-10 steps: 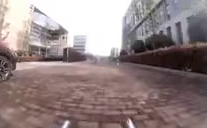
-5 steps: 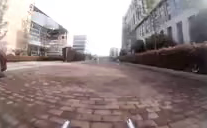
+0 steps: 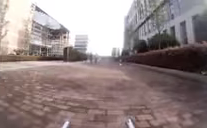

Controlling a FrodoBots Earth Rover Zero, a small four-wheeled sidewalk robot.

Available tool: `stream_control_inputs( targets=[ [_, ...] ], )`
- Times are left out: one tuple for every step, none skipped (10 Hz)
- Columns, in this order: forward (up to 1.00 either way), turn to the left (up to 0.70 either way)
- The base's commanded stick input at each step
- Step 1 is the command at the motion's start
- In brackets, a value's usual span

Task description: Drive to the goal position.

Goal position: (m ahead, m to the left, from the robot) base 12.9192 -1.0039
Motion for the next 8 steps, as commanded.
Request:
stream_control_inputs(
  targets=[
    [0.7, -0.07],
    [0.7, -0.14],
    [0.7, -0.14],
    [0.7, -0.14],
    [0.7, -0.14],
    [0.7, -0.14],
    [0.7, -0.14],
    [0.7, -0.14]
  ],
)
